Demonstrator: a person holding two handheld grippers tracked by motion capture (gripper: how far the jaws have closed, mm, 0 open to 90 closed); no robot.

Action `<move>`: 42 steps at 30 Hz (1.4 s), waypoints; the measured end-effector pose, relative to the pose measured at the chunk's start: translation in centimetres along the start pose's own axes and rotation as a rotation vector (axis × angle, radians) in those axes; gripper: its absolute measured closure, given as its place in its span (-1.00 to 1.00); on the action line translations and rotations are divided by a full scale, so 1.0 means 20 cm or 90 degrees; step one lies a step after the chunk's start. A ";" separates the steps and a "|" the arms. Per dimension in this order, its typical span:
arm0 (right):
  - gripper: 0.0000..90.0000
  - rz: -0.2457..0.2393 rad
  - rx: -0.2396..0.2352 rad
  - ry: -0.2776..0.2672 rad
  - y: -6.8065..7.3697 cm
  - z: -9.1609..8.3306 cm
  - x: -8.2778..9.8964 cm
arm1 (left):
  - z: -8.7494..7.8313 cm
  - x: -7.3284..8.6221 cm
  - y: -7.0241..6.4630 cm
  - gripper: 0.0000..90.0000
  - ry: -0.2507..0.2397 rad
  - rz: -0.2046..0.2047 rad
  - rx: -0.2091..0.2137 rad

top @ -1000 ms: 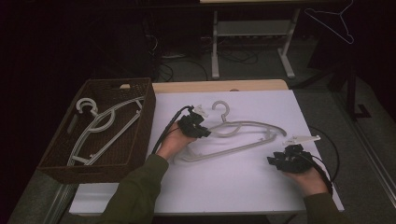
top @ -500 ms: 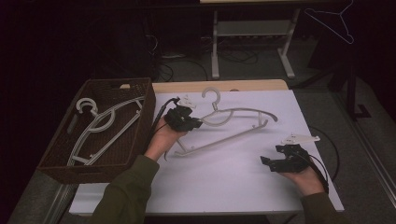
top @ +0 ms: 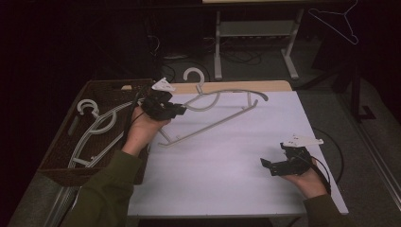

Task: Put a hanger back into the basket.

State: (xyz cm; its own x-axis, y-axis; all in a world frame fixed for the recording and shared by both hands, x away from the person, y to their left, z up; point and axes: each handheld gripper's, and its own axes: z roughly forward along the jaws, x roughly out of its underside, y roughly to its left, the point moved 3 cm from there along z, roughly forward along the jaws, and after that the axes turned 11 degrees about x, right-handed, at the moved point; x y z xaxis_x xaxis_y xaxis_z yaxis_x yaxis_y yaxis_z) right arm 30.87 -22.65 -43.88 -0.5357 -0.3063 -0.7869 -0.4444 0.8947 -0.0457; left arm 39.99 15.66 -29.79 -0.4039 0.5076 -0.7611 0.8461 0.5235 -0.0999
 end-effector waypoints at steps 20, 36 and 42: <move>-0.99 -0.006 0.004 -0.015 -0.01 0.00 0.00 | -0.65 0.31 0.35 0.84 -0.058 -0.079 -0.126; -0.99 0.001 0.021 -0.014 -0.02 -0.01 0.01 | -1.00 0.70 0.59 0.83 -0.028 -0.157 -0.242; -0.99 0.003 0.023 -0.012 -0.02 0.00 0.01 | -1.05 0.83 0.66 0.83 0.000 -0.178 -0.274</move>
State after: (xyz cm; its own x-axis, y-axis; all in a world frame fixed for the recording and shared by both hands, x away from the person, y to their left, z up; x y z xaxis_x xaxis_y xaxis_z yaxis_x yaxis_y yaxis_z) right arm 30.99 -23.08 -43.96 -0.5237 -0.2958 -0.7989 -0.4151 0.9075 -0.0639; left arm 37.11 45.36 -30.22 -0.5942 0.3084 -0.7428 0.4862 0.8734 -0.0264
